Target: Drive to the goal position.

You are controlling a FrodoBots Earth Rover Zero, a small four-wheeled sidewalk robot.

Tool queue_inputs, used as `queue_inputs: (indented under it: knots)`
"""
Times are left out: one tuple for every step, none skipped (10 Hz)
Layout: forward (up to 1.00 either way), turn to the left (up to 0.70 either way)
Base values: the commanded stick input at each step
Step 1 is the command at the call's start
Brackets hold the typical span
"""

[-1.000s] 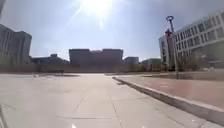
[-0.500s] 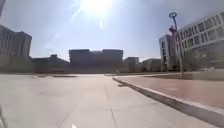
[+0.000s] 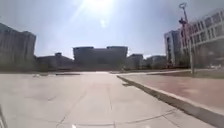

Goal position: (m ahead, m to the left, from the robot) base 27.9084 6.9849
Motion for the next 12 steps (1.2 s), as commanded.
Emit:
queue_inputs:
  knots:
    - [1.00,0.05]
    - [1.00,0.05]
    - [1.00,0.05]
    - [1.00,0.05]
    - [1.00,0.05]
    - [1.00,0.05]
    - [1.00,0.05]
    - [1.00,0.05]
    - [1.00,0.05]
    - [1.00,0.05]
    - [1.00,0.05]
    - [1.00,0.05]
